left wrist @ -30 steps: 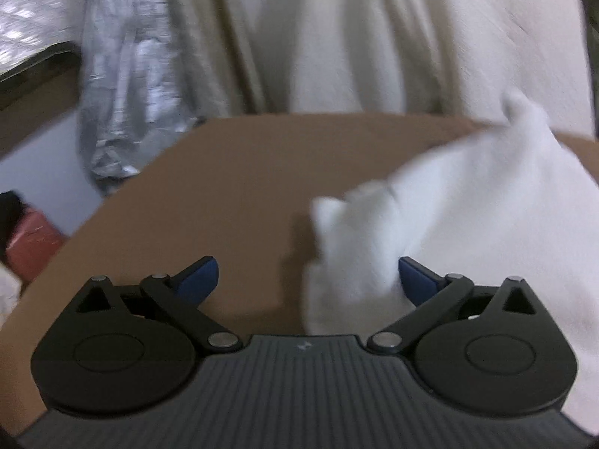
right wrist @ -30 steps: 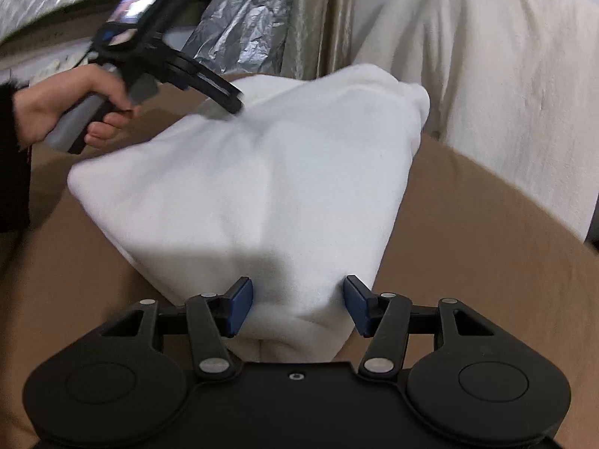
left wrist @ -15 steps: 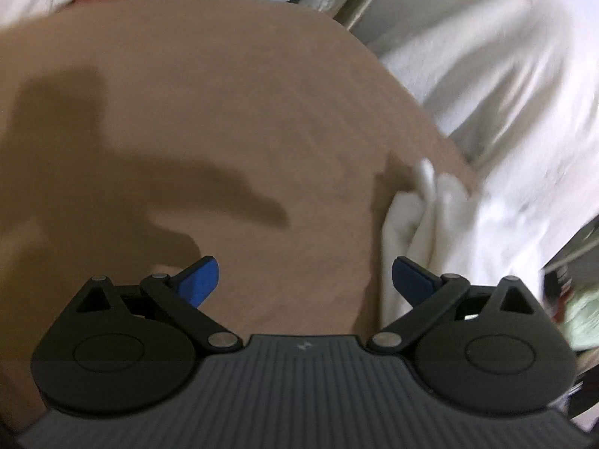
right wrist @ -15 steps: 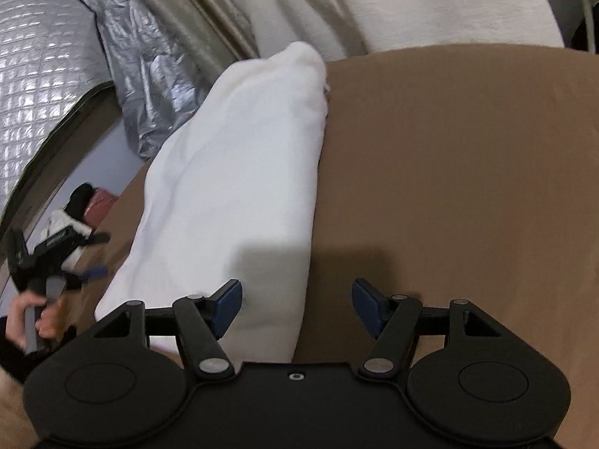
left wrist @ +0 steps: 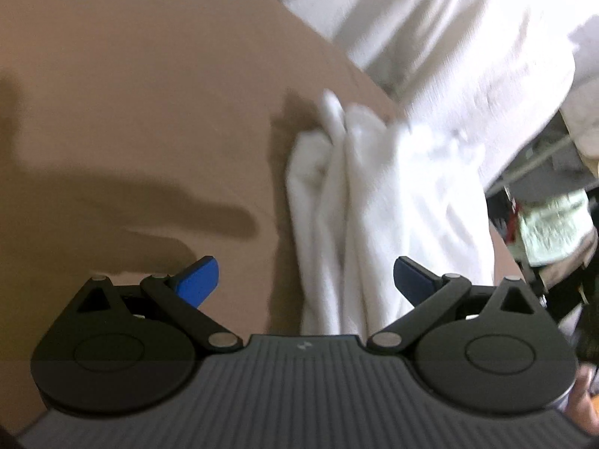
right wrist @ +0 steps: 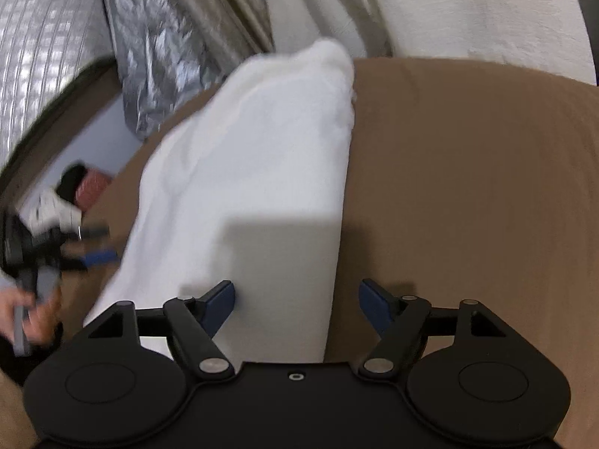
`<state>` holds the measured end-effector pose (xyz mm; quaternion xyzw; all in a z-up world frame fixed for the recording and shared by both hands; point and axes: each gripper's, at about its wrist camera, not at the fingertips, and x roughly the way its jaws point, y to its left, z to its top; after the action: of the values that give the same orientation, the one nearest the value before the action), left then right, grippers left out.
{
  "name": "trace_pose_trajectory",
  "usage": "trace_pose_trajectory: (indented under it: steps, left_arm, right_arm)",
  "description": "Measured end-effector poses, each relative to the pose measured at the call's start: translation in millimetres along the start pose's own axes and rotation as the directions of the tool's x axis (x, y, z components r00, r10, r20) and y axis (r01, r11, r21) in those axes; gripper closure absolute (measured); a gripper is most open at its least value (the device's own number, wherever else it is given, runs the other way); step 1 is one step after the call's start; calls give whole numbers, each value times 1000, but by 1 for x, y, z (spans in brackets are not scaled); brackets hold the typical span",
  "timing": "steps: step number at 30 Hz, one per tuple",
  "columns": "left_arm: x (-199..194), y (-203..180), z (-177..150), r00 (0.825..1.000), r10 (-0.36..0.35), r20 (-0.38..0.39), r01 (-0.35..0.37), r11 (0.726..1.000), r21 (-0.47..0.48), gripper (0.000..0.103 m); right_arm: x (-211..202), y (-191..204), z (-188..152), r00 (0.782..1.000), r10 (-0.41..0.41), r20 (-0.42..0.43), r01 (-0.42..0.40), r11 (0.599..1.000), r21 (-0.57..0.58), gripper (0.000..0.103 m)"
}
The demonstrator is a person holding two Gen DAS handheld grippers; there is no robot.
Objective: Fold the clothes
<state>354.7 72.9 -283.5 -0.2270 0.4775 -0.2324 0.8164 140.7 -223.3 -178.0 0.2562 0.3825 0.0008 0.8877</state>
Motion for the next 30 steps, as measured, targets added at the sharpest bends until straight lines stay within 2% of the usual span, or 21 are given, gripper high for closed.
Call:
trace_pose_trajectory:
  steps: [3,6,8,10,12,13,14,16,17,19,20,21,23,25,30]
  left_arm:
    - [26,1,-4,996,-10,-93,10,1000,-2,0]
    - [32,6,-3,994,-67,-82,63,997,-46,0]
    - [36,12,-4,986,-150,-71,141,982,-127,0]
    - [45,10,-9,973,-219,-74,204,964,-171,0]
    - [48,-5,-15,978,-194,-74,185,976,-117,0]
    - [50,-12,-19,981,-181,-73,175,981,-89,5]
    - [52,-20,-22,983,-169,-72,165,984,-62,25]
    - [49,-28,-25,987,-154,-39,152,988,-36,38]
    - [46,-31,-26,989,-144,-23,143,989,-23,49]
    - [40,-35,-28,993,-117,3,117,993,12,60]
    - [36,-38,-29,995,-103,16,103,994,29,64]
    - [33,-40,-30,995,-90,29,89,995,46,65]
    - [26,-44,-32,996,-65,57,60,995,79,68]
    - [20,-49,-34,996,-40,85,30,993,111,68]
    - [-8,-56,-31,992,-8,127,-11,989,147,68]
  right_arm:
    - [3,-13,17,996,64,59,-69,994,87,25]
    - [16,-25,25,994,92,55,-99,985,141,25]
    - [30,-31,26,995,99,23,-102,982,156,24]
    - [46,-36,23,984,170,-49,-161,974,158,24]
    - [61,-45,17,960,251,-123,-231,960,157,18]
    - [66,-51,14,950,280,-137,-255,951,175,16]
    - [69,-59,13,944,307,-125,-276,937,214,15]
    - [73,-68,13,936,339,-95,-302,913,276,15]
    - [76,-66,16,938,337,-80,-304,911,278,15]
    - [83,-64,21,942,333,-49,-307,909,281,16]
    - [86,-60,24,943,332,-32,-311,909,277,24]
    - [88,-52,28,947,322,-20,-306,917,254,26]
    - [86,-29,35,964,265,-19,-258,952,166,43]
    - [69,-8,36,972,234,17,-235,970,63,49]
    - [37,34,26,972,216,95,-212,976,-52,53]
